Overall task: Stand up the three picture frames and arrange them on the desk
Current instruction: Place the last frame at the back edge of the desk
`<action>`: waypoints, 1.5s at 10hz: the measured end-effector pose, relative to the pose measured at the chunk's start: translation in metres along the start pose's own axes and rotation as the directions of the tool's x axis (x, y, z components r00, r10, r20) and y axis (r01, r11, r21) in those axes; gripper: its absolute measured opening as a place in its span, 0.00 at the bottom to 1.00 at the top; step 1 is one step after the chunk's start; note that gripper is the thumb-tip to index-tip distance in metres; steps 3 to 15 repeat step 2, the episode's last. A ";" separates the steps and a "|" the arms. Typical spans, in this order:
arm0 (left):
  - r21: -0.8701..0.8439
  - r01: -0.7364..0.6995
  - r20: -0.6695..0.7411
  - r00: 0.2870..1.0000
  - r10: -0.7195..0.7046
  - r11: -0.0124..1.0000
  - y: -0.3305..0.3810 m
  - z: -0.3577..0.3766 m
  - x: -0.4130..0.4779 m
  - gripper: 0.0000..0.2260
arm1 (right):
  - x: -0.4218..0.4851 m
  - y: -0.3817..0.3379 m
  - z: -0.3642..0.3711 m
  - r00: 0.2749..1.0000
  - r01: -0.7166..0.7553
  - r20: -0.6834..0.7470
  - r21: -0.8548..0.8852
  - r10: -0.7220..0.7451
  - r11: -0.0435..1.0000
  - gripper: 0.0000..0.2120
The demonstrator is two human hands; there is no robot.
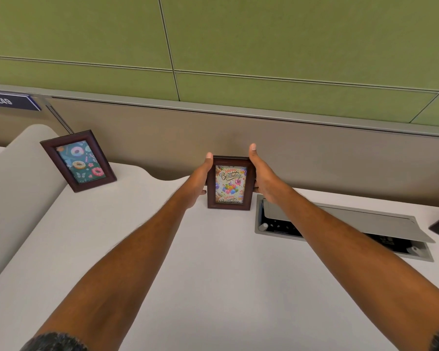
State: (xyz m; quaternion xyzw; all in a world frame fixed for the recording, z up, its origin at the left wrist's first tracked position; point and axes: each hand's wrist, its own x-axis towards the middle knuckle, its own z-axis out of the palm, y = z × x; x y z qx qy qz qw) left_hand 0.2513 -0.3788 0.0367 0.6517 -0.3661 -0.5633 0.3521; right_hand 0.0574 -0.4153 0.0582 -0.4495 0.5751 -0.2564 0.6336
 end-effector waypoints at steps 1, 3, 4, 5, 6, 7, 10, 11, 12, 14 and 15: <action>0.043 -0.042 -0.051 0.998 0.044 0.998 -0.006 -0.002 -0.010 0.25 | -0.005 0.000 -0.002 1.000 0.014 -0.011 -0.047 -0.014 0.999 0.31; 0.071 -0.068 -0.093 0.993 0.074 0.995 -0.019 -0.010 -0.017 0.31 | -0.010 0.002 -0.005 0.998 0.035 -0.044 -0.065 -0.037 0.997 0.29; 0.071 -0.068 -0.093 0.993 0.074 0.995 -0.019 -0.010 -0.017 0.31 | -0.010 0.002 -0.005 0.998 0.035 -0.044 -0.065 -0.037 0.997 0.29; 0.071 -0.068 -0.093 0.993 0.074 0.995 -0.019 -0.010 -0.017 0.31 | -0.010 0.002 -0.005 0.998 0.035 -0.044 -0.065 -0.037 0.997 0.29; 0.071 -0.068 -0.093 0.993 0.074 0.995 -0.019 -0.010 -0.017 0.31 | -0.010 0.002 -0.005 0.998 0.035 -0.044 -0.065 -0.037 0.997 0.29; 0.071 -0.068 -0.093 0.993 0.074 0.995 -0.019 -0.010 -0.017 0.31 | -0.010 0.002 -0.005 0.998 0.035 -0.044 -0.065 -0.037 0.997 0.29; 0.071 -0.068 -0.093 0.993 0.074 0.995 -0.019 -0.010 -0.017 0.31 | -0.010 0.002 -0.005 0.998 0.035 -0.044 -0.065 -0.037 0.997 0.29; 0.071 -0.068 -0.093 0.993 0.074 0.995 -0.019 -0.010 -0.017 0.31 | -0.010 0.002 -0.005 0.998 0.035 -0.044 -0.065 -0.037 0.997 0.29; 0.071 -0.068 -0.093 0.993 0.074 0.995 -0.019 -0.010 -0.017 0.31 | -0.010 0.002 -0.005 0.998 0.035 -0.044 -0.065 -0.037 0.997 0.29; 0.071 -0.068 -0.093 0.993 0.074 0.995 -0.019 -0.010 -0.017 0.31 | -0.010 0.002 -0.005 0.998 0.035 -0.044 -0.065 -0.037 0.997 0.29; 0.071 -0.068 -0.093 0.993 0.074 0.995 -0.019 -0.010 -0.017 0.31 | -0.010 0.002 -0.005 0.998 0.035 -0.044 -0.065 -0.037 0.997 0.29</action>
